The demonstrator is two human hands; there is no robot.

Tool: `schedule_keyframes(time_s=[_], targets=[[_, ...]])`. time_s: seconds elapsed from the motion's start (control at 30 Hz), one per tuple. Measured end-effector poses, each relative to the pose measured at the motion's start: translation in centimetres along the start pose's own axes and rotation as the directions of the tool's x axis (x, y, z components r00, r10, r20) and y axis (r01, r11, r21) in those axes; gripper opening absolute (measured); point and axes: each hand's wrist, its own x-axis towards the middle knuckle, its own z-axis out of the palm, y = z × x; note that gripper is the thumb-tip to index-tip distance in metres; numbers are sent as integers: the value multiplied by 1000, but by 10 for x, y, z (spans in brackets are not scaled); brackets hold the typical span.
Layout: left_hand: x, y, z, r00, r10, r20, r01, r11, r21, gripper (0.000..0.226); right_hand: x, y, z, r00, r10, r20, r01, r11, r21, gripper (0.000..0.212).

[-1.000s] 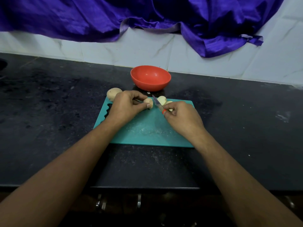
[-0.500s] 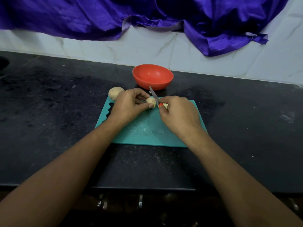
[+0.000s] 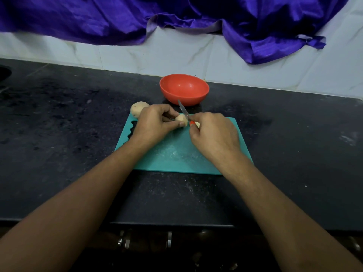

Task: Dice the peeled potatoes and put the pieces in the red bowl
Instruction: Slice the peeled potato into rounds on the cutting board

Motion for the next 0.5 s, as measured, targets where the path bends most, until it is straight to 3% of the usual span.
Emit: schedule_keyframes(time_s=[0.27, 0.5], targets=[[1, -2, 0, 1000, 12, 0, -12, 1000, 20, 21, 3, -2, 2, 1000, -27, 15, 27, 999, -44, 28], [1, -2, 1, 999, 31, -7, -31, 999, 40, 19, 10, -2, 12, 1000, -13, 23, 13, 1000, 16, 28]])
